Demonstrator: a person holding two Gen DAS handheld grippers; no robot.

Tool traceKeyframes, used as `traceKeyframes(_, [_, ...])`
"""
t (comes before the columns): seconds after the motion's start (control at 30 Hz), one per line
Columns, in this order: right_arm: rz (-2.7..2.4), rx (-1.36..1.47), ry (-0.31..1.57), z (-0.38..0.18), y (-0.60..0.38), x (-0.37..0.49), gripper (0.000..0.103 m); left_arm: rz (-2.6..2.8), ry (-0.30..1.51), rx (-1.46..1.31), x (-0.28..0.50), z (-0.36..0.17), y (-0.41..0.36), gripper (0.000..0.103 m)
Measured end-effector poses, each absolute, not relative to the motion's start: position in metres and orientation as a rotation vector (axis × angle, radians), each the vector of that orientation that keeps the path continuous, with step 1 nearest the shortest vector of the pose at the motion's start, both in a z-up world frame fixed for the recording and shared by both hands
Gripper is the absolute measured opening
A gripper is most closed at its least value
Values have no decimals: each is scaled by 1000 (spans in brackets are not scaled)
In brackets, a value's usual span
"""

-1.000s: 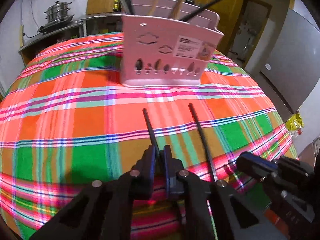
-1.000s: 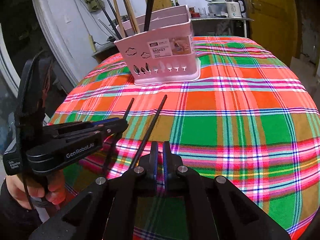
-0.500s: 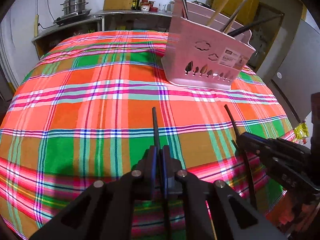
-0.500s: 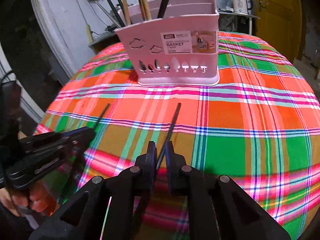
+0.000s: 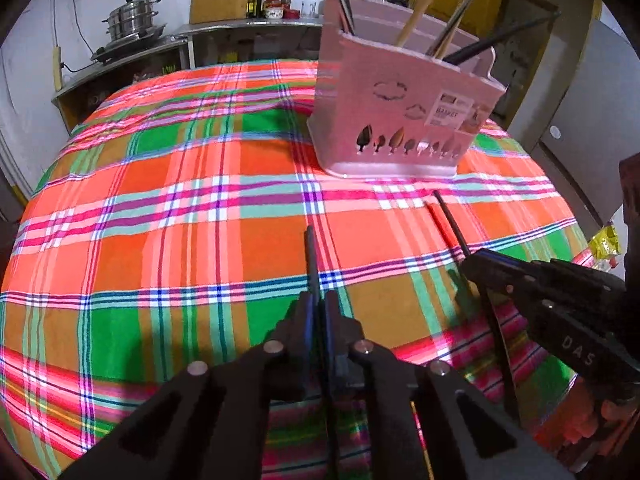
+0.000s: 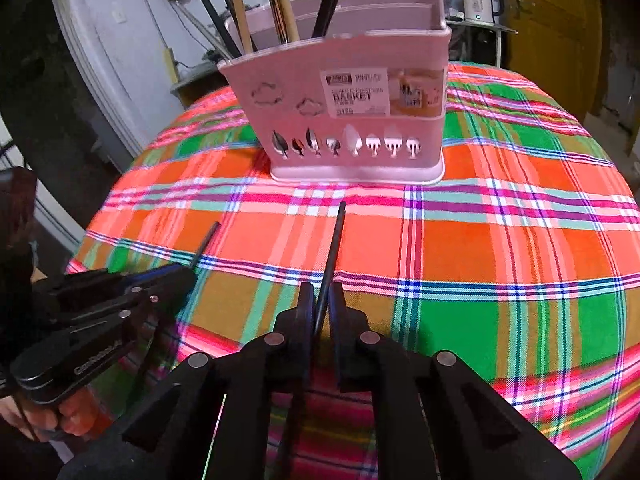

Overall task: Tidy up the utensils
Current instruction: 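Lift both held black chopsticks upright over the basket and lower them in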

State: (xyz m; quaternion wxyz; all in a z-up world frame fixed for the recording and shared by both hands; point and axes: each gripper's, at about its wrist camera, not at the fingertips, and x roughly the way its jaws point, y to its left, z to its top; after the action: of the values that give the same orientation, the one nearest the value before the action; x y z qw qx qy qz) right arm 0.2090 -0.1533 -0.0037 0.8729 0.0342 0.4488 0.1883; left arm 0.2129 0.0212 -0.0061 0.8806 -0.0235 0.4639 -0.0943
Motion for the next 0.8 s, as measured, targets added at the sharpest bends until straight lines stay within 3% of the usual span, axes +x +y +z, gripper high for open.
traceKeyframes(0.6, [452, 95, 621, 109, -169, 168, 5, -265, 663, -66, 179, 124, 28, 5])
traceKeyframes(0.8, [445, 101, 578, 119, -174, 164, 5, -282, 616, -62, 175, 139, 26, 5])
